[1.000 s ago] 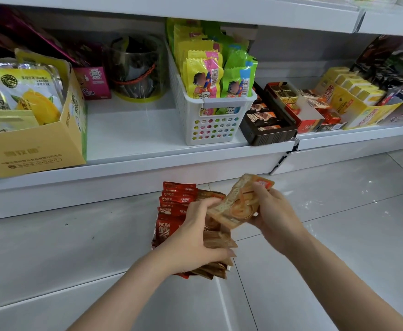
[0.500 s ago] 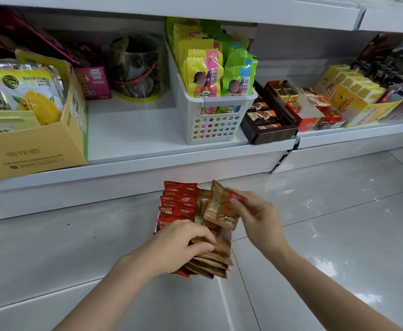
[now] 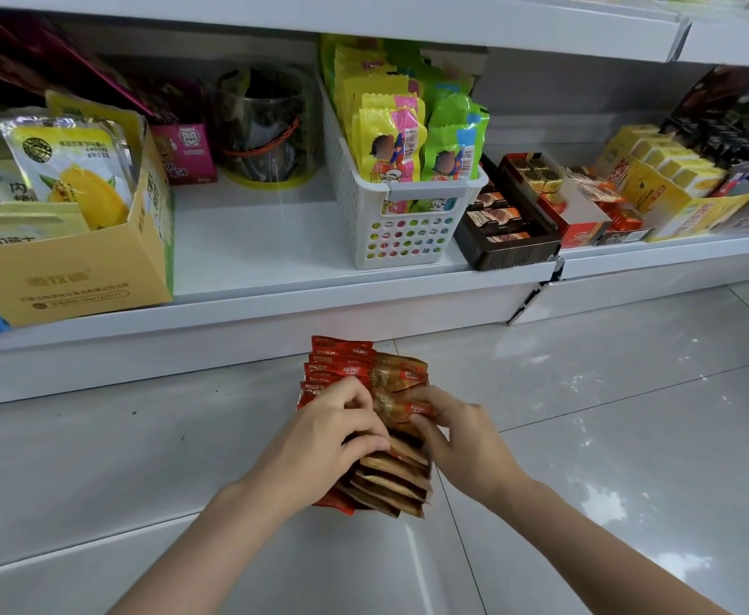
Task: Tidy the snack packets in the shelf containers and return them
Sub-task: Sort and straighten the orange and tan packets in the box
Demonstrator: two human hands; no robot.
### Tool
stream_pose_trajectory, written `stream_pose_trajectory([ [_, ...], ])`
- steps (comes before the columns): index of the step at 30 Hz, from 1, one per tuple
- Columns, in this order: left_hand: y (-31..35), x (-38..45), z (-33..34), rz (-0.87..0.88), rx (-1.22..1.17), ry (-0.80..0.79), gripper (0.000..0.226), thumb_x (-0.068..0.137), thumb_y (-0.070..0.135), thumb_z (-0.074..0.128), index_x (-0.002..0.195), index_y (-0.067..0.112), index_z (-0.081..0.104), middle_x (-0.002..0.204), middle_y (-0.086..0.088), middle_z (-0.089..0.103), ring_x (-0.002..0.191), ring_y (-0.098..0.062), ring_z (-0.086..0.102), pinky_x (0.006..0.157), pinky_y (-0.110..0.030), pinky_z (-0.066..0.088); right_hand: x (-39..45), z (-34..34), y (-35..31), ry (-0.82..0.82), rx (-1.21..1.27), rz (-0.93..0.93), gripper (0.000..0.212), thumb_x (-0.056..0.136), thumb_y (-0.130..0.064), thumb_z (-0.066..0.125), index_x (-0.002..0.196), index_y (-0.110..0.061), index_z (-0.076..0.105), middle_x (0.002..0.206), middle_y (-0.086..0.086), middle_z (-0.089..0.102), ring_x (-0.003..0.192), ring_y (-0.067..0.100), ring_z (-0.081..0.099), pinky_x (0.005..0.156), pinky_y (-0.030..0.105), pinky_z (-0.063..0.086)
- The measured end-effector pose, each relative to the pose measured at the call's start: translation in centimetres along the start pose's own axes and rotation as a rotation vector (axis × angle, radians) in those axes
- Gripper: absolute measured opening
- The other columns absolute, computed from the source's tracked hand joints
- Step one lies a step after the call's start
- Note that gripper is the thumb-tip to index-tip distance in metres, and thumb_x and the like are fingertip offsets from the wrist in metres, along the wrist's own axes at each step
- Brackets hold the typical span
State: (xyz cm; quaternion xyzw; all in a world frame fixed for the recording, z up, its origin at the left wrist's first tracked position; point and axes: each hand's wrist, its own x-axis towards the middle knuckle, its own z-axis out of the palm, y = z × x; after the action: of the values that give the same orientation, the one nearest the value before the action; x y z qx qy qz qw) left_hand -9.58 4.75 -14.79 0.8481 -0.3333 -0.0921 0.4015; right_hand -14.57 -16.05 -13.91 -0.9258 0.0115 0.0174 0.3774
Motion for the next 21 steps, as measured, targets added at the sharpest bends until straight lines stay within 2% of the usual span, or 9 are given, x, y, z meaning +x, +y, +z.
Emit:
stream_pose_trajectory([
  [3, -0.1, 0.2, 0.1, 0.009, 0.053, 0.045, 0.005, 0.087, 0.037, 0.072, 0.084, 0.034, 0.073, 0.122, 0.019, 0.04, 0.116, 0.003, 0.036, 0.097, -0.017, 0.035, 0.9, -0.7, 0.3, -0.059, -0.243, -0.044, 0.022, 0.1, -0.032, 0.056, 0.119, -0.023, 0.065, 0.092, -0.004, 0.074, 0.084, 0.017, 0.068, 0.093, 0.039, 0.047],
  [5, 0.1, 0.6, -0.1, -0.028, -0.034, -0.011, 0.004, 0.09, 0.037, 0.069, 0.086, 0.037, 0.067, 0.143, 0.023, 0.034, 0.13, 0.001, 0.036, 0.106, -0.022, 0.034, 1.4, -1.1, 0.4, -0.124, -0.299, -0.02, 0.022, 0.102, -0.038, 0.05, 0.115, -0.026, 0.064, 0.094, -0.008, 0.072, 0.094, 0.013, 0.062, 0.1, 0.042, 0.038],
  [6, 0.1, 0.8, -0.2, -0.041, -0.06, -0.047, 0.007, 0.091, 0.038, 0.066, 0.087, 0.039, 0.061, 0.147, 0.028, 0.032, 0.132, 0.003, 0.037, 0.107, -0.023, 0.034, 1.6, -1.3, 0.6, -0.171, -0.287, 0.005, 0.023, 0.103, -0.039, 0.047, 0.113, -0.027, 0.063, 0.096, -0.01, 0.07, 0.1, 0.011, 0.058, 0.102, 0.042, 0.035],
  [9, 0.1, 1.4, -0.2, -0.085, -0.069, -0.083, 0.024, 0.092, 0.044, 0.063, 0.095, 0.046, 0.039, 0.134, 0.033, 0.04, 0.121, 0.017, 0.039, 0.095, -0.017, 0.037, 1.8, -2.1, 1.1, -0.305, -0.263, 0.045, 0.026, 0.105, -0.042, 0.039, 0.115, -0.03, 0.06, 0.103, -0.015, 0.065, 0.107, 0.006, 0.046, 0.105, 0.042, 0.031],
  [12, 0.2, 1.9, -0.2, -0.12, -0.076, -0.113, 0.04, 0.089, 0.049, 0.065, 0.109, 0.054, 0.031, 0.117, 0.031, 0.041, 0.109, 0.014, 0.043, 0.085, -0.015, 0.041, 1.8, -2.6, 1.0, -0.395, -0.271, 0.004, 0.027, 0.105, -0.043, 0.037, 0.121, -0.037, 0.058, 0.096, -0.028, 0.055, 0.104, 0.0, 0.041, 0.105, 0.039, 0.029],
  [15, 0.2, 2.4, -0.1, -0.073, -0.022, -0.181, 0.047, 0.087, 0.053, 0.067, 0.125, 0.051, 0.04, 0.111, 0.03, 0.038, 0.104, 0.009, 0.046, 0.085, -0.017, 0.042, 2.0, -3.7, 0.3, -0.497, -0.063, 0.112, 0.028, 0.103, -0.045, 0.043, 0.119, -0.039, 0.066, 0.094, -0.023, 0.063, 0.103, -0.009, 0.051, 0.104, 0.032, 0.037],
  [17, 0.3, 2.7, -0.1, -0.052, 0.006, -0.206, 0.03, 0.088, 0.053, 0.065, 0.116, 0.044, 0.056, 0.108, 0.029, 0.038, 0.098, 0.008, 0.047, 0.077, -0.014, 0.038, 2.3, -4.7, -0.1, -0.564, 0.209, 0.219, 0.031, 0.104, -0.042, 0.043, 0.118, -0.035, 0.07, 0.105, -0.018, 0.072, 0.107, -0.008, 0.059, 0.102, 0.03, 0.043],
  [19, 0.5, 2.7, -0.1, -0.04, 0.007, -0.217, 0.013, 0.091, 0.049, 0.063, 0.1, 0.04, 0.06, 0.106, 0.026, 0.043, 0.097, 0.005, 0.05, 0.08, -0.016, 0.04, 2.8, -5.0, -0.2, -0.449, 0.345, 0.281, 0.036, 0.105, -0.031, 0.037, 0.117, -0.028, 0.07, 0.111, -0.014, 0.073, 0.109, -0.001, 0.063, 0.1, 0.033, 0.047],
  [21, 0.7, 2.6, -0.1, -0.035, 0.006, -0.247, 0.007, 0.094, 0.046, 0.06, 0.094, 0.04, 0.057, 0.108, 0.025, 0.052, 0.1, 0.001, 0.054, 0.088, -0.025, 0.047, 3.1, -4.4, -0.3, -0.139, 0.195, 0.26, 0.031, 0.105, -0.021, 0.041, 0.114, -0.022, 0.07, 0.11, -0.009, 0.073, 0.101, 0.005, 0.067, 0.096, 0.032, 0.052],
])
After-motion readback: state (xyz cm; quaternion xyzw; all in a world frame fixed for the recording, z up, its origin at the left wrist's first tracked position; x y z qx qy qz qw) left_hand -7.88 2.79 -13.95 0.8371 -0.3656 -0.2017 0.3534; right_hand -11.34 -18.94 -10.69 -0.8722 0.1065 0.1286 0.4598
